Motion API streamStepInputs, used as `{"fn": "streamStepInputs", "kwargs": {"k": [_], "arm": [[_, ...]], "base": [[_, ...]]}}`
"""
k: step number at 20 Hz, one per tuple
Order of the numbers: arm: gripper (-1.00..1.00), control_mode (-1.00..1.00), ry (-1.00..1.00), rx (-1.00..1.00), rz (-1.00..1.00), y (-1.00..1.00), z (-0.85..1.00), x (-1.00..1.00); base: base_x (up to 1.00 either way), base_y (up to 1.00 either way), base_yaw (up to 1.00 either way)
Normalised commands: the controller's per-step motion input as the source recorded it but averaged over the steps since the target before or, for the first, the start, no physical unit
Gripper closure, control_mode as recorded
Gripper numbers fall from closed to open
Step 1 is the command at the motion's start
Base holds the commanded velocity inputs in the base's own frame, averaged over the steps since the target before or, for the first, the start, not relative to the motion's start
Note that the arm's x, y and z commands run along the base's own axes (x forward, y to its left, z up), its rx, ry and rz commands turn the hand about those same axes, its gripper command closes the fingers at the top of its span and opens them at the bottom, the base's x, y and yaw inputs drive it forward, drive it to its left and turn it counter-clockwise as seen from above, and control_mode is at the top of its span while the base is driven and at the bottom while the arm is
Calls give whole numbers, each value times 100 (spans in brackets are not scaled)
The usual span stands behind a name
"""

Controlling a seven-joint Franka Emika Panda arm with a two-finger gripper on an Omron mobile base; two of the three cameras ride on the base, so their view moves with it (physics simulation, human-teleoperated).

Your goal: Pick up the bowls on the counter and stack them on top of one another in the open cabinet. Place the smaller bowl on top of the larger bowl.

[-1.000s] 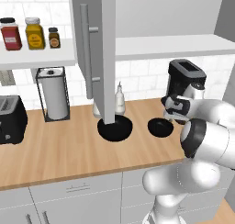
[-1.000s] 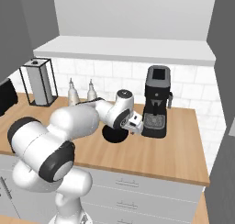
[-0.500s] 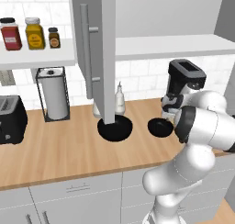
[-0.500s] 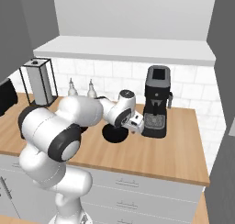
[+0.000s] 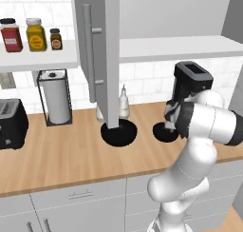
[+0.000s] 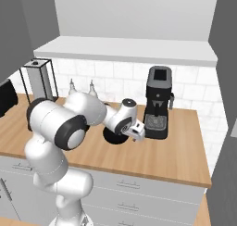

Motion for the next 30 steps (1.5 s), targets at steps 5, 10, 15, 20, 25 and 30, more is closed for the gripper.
{"fn": "streamStepInputs", "kwargs": {"k": [5,10,15,20,25,30], "arm": [[-100,-100,0,0,0,4,-31,6],[100,-100,0,0,0,21,-12,2],[100,-100,-2,0,0,11,0,0],[100,-100,-1,0,-4,2,2,-2],[100,-100,-10,0,-20,-1,27,-33],[100,-100,-4,0,-26,17,95,-43]], "base": [[0,0,0],[0,0,0],[0,0,0],[0,0,0],[0,0,0],[0,0,0]]}}
